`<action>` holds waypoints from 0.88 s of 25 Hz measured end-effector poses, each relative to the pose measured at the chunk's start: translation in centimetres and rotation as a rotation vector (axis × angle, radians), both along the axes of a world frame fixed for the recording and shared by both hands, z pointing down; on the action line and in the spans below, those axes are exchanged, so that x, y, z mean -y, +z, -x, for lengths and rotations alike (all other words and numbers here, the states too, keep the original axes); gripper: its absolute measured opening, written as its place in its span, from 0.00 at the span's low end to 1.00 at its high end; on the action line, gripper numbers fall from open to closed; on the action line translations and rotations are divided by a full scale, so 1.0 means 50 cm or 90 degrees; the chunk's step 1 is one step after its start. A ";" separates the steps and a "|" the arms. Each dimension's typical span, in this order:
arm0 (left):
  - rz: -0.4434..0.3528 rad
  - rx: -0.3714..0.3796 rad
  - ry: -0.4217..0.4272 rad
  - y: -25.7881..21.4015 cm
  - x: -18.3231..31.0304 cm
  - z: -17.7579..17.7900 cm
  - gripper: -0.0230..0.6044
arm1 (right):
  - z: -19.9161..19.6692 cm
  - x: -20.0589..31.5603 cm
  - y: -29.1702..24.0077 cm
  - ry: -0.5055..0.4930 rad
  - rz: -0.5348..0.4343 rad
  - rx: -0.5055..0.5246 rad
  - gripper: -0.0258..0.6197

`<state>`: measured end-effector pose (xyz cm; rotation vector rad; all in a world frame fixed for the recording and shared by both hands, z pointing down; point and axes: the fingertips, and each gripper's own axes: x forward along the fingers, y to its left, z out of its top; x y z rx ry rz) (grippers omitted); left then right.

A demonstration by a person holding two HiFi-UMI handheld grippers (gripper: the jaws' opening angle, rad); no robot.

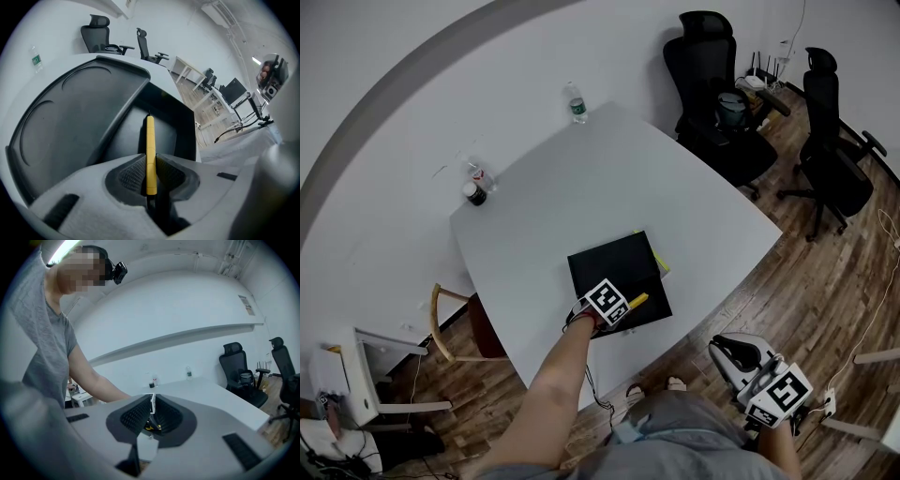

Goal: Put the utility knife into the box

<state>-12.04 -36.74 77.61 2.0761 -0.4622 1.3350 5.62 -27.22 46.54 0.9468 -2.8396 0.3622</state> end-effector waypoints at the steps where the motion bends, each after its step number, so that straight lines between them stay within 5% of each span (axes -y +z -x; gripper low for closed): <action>1: 0.000 -0.001 0.000 0.000 0.001 -0.001 0.16 | 0.000 0.002 0.000 -0.001 0.000 0.000 0.11; 22: -0.025 0.030 0.040 0.016 -0.008 0.002 0.21 | 0.002 0.013 -0.005 -0.003 -0.005 0.003 0.11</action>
